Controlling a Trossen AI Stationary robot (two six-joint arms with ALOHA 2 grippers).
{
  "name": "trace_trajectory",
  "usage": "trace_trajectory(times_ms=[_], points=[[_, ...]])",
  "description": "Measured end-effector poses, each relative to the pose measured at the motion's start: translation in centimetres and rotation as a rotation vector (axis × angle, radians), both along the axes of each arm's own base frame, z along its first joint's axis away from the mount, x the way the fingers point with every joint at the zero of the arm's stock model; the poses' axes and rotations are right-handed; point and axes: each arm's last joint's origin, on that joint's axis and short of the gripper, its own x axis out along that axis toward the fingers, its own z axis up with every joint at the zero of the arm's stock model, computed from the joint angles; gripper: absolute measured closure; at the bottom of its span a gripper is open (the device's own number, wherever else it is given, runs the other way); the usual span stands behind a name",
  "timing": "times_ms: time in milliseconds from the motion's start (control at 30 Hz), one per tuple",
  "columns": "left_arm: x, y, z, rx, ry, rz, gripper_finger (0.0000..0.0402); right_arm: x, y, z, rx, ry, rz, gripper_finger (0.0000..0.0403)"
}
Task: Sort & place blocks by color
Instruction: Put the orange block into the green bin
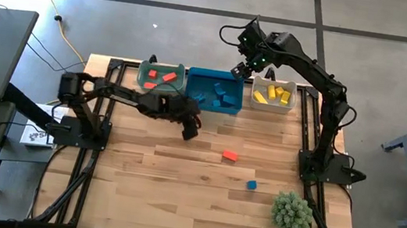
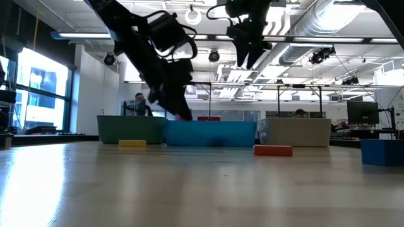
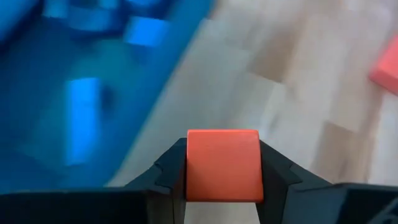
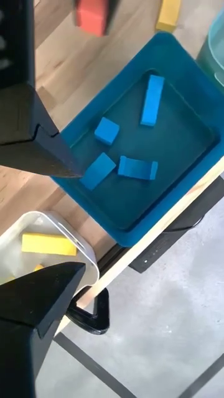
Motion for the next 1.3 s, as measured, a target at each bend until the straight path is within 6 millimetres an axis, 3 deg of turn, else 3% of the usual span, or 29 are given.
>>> trace_trajectory(times_ms=[233,433,833,1300], points=[[-2.7,3.6,3.0,0.08,-0.044,0.209,0.0296,0.3,-0.2,0.2,-0.038,-0.008,0.086,0.0179],[-6.4,6.8,4.4,0.13,0.008,0.405,0.0296,0.9,-0.4,0.5,-0.052,-0.082,0.18,0.0179],[-12.9,11.5,3.4,-0.013,0.137,0.664,0.0296,1.2,-0.5,0.7,-0.076,-0.109,0.228,0.0179],[-16.2,13.7,3.2,-0.099,0.117,0.695,0.0292,1.5,-0.7,0.9,-0.063,-0.188,0.131,0.0179]])
